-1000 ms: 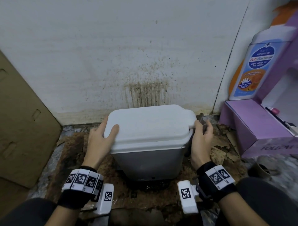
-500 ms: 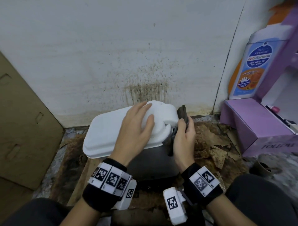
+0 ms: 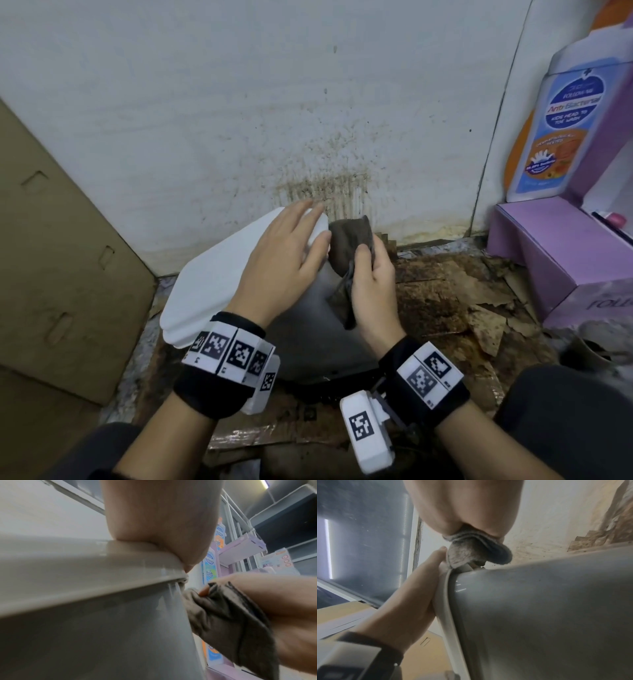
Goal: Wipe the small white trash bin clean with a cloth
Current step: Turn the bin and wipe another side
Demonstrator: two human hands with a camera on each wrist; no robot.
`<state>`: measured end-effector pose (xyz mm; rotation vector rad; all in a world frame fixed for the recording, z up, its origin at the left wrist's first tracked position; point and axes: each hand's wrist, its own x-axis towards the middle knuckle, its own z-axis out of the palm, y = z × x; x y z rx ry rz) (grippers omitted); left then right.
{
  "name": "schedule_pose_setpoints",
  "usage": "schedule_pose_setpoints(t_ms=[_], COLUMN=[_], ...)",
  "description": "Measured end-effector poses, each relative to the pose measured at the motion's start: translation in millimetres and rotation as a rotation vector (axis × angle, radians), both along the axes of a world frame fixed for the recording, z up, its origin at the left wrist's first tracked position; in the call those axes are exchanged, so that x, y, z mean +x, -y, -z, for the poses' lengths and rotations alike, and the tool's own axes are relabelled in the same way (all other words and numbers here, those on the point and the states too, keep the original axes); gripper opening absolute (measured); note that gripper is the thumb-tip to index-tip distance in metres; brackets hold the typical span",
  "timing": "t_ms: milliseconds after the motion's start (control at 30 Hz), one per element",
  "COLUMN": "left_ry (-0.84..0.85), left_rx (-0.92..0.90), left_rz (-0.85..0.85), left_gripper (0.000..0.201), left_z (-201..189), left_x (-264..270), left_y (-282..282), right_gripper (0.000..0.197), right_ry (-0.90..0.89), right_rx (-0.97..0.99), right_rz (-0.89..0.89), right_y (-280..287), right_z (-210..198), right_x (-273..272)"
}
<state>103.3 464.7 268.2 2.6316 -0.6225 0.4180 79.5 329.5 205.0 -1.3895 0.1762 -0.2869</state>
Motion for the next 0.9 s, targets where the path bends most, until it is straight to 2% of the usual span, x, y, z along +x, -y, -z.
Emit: schedule_pose_setpoints(t_ms=[133,333,433,467,567,633,733,900], left_ry=[-0.037,-0.02,0.002,0.007,0.021,0.031,0.039,0.044], left_rx=[-0.063,-0.075,-0.085,-0.09,-0.104,-0.114,-0.125,-0.121], left_rz=[-0.022,-0.041,-0.064,-0.065,-0.06,-0.064,-0.075,-0.093], left_gripper=[0.057,0.056,0.055,0.057,0.06,0.06,0.059,0.057], left_z=[1,6,8,9,12,13,14,13], left_x=[-4,-5,-2,-1,1,1,1,-1], left_y=[-9,-19,-34,-39,-51,-53,-51,-47], right_gripper=[0.049,0.056,0.056,0.054,0.053,0.054,0.059,0.058], right_ry=[-0.013,0.007,-0.018,-0.012,0.068,0.108,0.14,0.177], right_rx=[-0.054,-0.055,0.013,-0.035,-0.397,-0.532,-0.555,-0.554], right_rz=[0.024,-0.294,-0.4,-0.414,-0.377,-0.291,-0.184,-0.11], right_y=[-7,-37,-41,-41,-48,-58,-68,-63], right_z=[3,-2,6,6,8,14,24,41], right_x=[-7,-2,3,3,0,-1,1,4])
